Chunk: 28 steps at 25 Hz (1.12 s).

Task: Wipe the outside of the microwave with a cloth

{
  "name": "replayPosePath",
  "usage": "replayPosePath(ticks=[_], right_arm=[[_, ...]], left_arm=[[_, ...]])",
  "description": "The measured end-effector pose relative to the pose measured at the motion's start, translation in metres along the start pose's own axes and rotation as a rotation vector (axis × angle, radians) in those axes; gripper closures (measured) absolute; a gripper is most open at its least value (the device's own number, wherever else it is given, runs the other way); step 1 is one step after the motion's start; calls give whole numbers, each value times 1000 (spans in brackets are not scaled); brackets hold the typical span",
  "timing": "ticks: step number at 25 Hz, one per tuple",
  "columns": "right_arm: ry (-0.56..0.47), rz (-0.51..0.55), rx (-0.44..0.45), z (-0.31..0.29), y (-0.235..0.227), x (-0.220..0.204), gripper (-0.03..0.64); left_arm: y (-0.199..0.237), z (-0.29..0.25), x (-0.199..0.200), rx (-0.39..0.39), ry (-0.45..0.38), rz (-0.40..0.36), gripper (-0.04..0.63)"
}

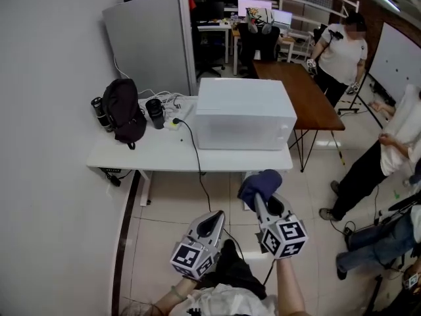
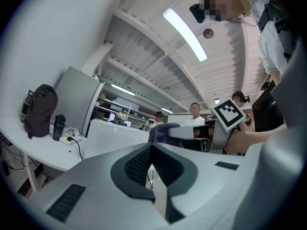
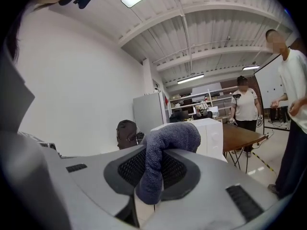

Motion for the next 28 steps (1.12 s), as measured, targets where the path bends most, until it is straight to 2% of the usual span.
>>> replayPosePath(ticks=[5, 9, 13, 19, 28], right_arm=[[-7, 14, -25, 41, 44, -13, 534], [-3, 21, -49, 74, 57, -27, 534], [20, 3, -69, 97, 61, -50, 535], [74, -25, -31, 123, 64, -79, 540], [80, -8, 9, 137, 65, -85, 541]], left_arm=[[-5, 32, -3, 34, 12, 41, 609], [-14, 46, -3, 50, -11, 58, 609], [-32, 57, -17, 58, 15, 46, 609], [-76, 65, -37, 40, 57, 10, 609], [-110, 68, -43, 31, 70, -37, 609]])
Point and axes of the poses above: the fingertips, and each gripper's own axes: z backward along the fingers, y to its left, x out of its top, the point moved 5 cm from there along z, backward along the fingers, and after that the axes turned 15 degrees about x, right-handed, at the moved point
